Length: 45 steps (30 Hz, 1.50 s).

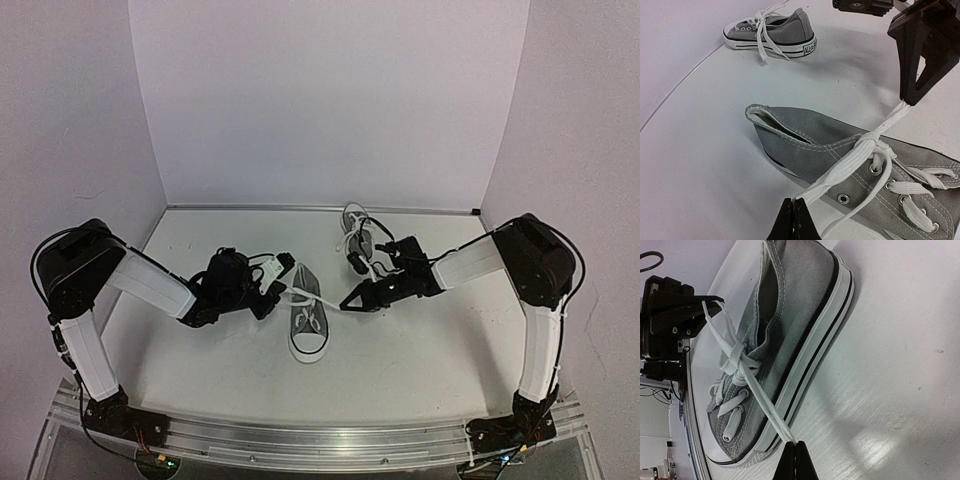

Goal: Tie the shoes

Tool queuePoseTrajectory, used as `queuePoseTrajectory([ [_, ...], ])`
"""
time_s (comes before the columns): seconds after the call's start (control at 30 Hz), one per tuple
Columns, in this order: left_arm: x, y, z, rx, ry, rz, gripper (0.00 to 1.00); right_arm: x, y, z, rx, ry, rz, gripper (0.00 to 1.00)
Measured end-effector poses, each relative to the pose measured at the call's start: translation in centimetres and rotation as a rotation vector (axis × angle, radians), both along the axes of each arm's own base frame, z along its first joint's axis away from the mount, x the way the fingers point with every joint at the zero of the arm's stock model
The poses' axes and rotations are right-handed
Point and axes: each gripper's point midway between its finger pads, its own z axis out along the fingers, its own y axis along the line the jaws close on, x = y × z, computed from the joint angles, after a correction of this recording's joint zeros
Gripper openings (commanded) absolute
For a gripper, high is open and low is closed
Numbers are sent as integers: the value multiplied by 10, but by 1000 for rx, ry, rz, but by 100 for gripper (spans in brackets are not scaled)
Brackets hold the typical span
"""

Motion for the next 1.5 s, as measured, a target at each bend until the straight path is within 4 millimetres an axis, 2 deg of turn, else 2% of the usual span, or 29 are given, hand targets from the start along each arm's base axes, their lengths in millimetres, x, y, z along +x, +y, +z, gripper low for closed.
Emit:
queuePoseTrajectory([
  [0.37,3,6,-4,-1,25,22,0,-3,-1,0,6,-7,7,0],
  [0.47,0,5,-6,-5,48,7,12,-4,0,1,10,-2,14,0],
  [0.53,-1,6,-9,-2,69,0,26,-5,2,3,15,3,22,0],
  [0.6,0,8,-11,1,84,7,38,-7,7,7,23,7,35,11],
  [0.67,1,12,-13,-5,103,23,43,-7,11,11,29,7,43,20],
  [0.77,0,17,-9,-12,117,40,44,-8,15,15,36,8,48,29],
  [0.97,-16,22,21,-63,127,18,45,-10,16,13,29,20,46,36],
  [1.07,-28,20,29,-82,152,-25,48,-8,14,13,28,25,37,51],
  [1.13,-34,18,26,-84,181,-52,49,-5,11,13,30,34,25,56],
  [1.23,-44,15,15,-71,234,-90,48,-1,8,14,34,49,8,70],
  [1.33,-51,11,1,-47,295,-126,47,1,5,14,38,63,-7,69],
  [1.5,-48,3,-20,-11,360,-148,42,-3,2,15,43,77,-6,62],
])
